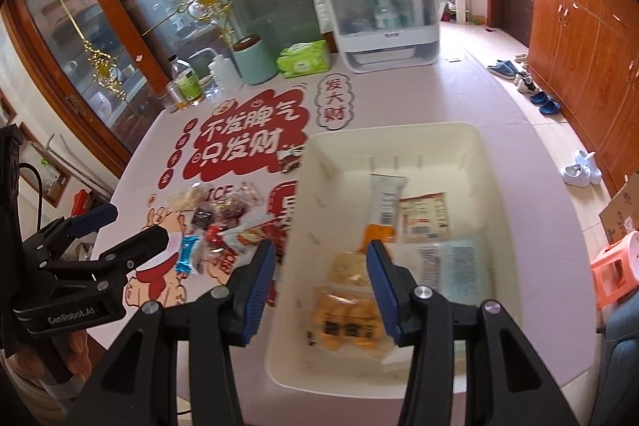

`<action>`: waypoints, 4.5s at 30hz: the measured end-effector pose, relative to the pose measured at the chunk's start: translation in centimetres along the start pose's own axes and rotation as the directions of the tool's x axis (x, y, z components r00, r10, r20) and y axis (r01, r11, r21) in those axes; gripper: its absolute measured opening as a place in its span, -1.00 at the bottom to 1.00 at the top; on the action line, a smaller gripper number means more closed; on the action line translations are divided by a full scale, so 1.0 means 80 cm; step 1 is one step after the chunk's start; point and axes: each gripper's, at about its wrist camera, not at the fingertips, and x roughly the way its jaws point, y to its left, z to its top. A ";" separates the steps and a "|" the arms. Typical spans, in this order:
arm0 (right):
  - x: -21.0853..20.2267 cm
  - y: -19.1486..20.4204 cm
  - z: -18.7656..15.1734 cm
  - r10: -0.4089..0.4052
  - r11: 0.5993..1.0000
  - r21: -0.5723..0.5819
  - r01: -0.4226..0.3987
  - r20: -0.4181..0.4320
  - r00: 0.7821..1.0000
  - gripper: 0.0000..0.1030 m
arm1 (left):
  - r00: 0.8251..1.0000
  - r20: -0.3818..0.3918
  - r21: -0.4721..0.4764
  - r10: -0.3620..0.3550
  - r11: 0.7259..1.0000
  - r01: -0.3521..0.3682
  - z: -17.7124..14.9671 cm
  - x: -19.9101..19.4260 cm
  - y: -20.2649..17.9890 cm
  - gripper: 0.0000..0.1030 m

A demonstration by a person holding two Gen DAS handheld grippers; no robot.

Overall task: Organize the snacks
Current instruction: 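Withdraw both tools from the tray back over the snack pile, then grasp the clear bag of shredded snack with the left tool while the right tool grasps the clear nut bag, then lower both held bags into the white tray and open both tools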

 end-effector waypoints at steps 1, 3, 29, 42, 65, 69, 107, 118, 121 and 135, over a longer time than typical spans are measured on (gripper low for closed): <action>0.003 0.011 0.001 0.004 1.000 -0.005 -0.004 -0.001 1.000 -0.06 | 1.000 0.000 -0.003 0.003 1.000 -0.003 -0.001 -0.001 0.008 0.89; 0.008 0.024 0.003 0.008 1.000 -0.009 -0.008 -0.004 1.000 -0.06 | 1.000 -0.001 -0.009 0.010 1.000 -0.010 -0.002 -0.002 0.029 0.89; 0.150 0.183 0.072 0.037 0.993 0.121 -0.016 -0.173 0.984 0.05 | 0.995 -0.094 0.359 0.024 0.933 0.012 0.053 0.100 0.254 0.89; 0.323 0.174 0.068 0.059 0.951 0.299 0.075 -0.415 0.908 0.05 | 0.955 -0.290 0.507 0.054 0.855 0.106 0.036 0.260 0.253 0.88; 0.393 0.180 0.059 -0.029 0.951 0.259 0.170 -0.474 0.880 -0.11 | 0.909 -0.416 0.406 -0.034 0.887 0.219 0.037 0.359 0.239 0.34; 0.389 0.181 0.056 -0.051 0.957 0.231 0.174 -0.457 0.888 -0.12 | 0.903 -0.425 0.312 -0.059 0.928 0.207 0.040 0.357 0.250 0.07; 0.099 0.127 -0.002 0.038 0.997 0.075 -0.027 -0.147 0.988 -0.11 | 0.952 -0.183 0.123 -0.244 0.955 0.269 -0.012 0.047 0.043 -0.12; 0.033 -0.004 -0.032 -0.004 0.990 0.142 0.021 -0.119 0.993 -0.11 | 0.949 -0.151 0.133 -0.277 0.946 0.297 -0.007 0.031 -0.074 -0.12; 0.027 -0.033 -0.031 -0.016 0.986 0.160 0.034 -0.118 0.993 -0.11 | 0.948 -0.153 0.134 -0.278 0.945 0.298 -0.003 0.035 -0.099 -0.12; 0.011 -0.118 0.005 -0.029 0.988 0.147 0.040 -0.076 0.997 -0.15 | 0.960 -0.119 0.127 -0.254 0.955 0.268 0.027 0.056 -0.174 -0.12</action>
